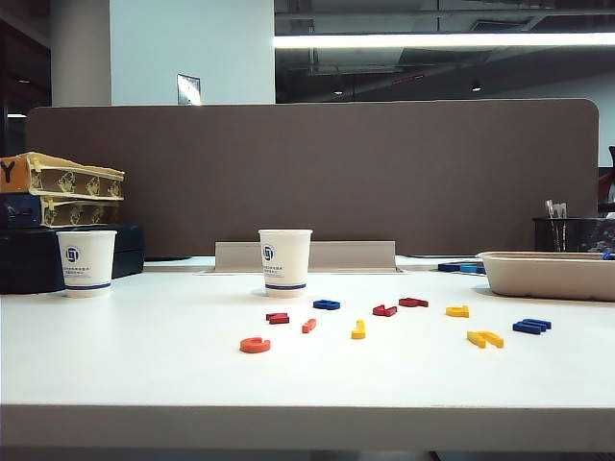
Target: Pick up the letter "c" and put it in the paper cup.
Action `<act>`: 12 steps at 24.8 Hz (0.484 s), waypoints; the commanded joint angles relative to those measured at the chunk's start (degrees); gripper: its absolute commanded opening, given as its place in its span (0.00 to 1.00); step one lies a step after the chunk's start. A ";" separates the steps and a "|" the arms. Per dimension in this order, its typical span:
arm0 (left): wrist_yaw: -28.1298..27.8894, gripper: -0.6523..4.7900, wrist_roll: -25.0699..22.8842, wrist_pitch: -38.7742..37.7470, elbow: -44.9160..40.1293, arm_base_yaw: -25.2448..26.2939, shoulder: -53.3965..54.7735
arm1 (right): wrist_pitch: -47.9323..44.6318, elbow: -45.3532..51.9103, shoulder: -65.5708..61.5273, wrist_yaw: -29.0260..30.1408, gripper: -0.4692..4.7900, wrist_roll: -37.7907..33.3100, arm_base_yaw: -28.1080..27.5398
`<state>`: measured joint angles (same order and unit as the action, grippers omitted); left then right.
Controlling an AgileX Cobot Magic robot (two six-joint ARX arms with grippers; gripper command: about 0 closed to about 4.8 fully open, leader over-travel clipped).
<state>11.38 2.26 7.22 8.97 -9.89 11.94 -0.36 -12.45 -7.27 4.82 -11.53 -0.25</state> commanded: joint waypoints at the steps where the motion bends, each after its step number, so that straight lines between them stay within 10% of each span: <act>1: 0.46 0.22 -1.01 5.51 2.12 -0.22 5.66 | -1.81 -2.45 -4.28 1.84 0.19 3.17 -0.04; 12: 0.81 0.22 -12.68 16.17 10.75 -17.46 36.39 | -4.68 -9.60 -20.57 9.09 0.19 16.31 1.46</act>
<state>12.93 -8.56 21.23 18.83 -26.22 46.24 -4.34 -21.58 -26.70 13.74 4.21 1.26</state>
